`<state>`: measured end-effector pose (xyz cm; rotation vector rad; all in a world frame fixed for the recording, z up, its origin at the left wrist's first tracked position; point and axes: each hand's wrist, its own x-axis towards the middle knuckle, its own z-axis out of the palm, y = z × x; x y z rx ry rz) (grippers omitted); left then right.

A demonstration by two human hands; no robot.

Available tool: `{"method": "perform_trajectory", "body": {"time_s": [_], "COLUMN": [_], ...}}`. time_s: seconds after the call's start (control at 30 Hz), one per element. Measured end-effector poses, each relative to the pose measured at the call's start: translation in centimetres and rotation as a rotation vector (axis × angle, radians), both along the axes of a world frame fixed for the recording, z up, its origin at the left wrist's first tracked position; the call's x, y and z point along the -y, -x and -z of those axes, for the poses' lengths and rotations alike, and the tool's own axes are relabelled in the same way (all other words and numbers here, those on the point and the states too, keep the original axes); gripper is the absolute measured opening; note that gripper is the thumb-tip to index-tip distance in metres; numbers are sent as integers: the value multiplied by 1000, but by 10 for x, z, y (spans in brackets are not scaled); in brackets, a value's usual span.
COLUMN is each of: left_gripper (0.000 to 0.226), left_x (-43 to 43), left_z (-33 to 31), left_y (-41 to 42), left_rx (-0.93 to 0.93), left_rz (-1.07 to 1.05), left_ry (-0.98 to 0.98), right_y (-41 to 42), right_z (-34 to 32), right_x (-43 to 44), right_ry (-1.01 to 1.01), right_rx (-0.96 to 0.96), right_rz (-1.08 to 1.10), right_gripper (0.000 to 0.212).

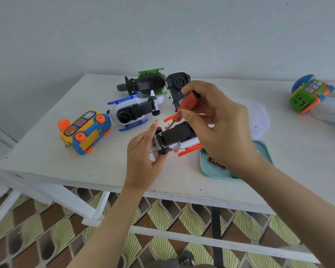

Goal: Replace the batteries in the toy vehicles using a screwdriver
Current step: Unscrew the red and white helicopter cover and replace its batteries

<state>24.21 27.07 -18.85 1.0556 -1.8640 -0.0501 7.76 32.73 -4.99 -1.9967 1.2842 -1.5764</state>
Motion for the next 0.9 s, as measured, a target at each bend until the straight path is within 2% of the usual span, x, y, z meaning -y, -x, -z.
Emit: {"method": "perform_trajectory", "body": {"time_s": [0.53,0.8,0.9], "left_gripper": [66,68,67], "left_x": [1,3,3], "left_z": [-1,0,0], "left_y": [0,0,0], "left_rx": [-8,-12,-11], "left_rz": [-3,1,-4], "left_ry": [4,8,9], "right_y": [-1,-2,-3], "right_z": [-4,1,-1], "right_x": [1,4,2], "right_ry": [19,32,41], "right_rx": [27,-75,-45], "right_rz": [-53,-40,-51], "right_gripper": [35,32,32]}}
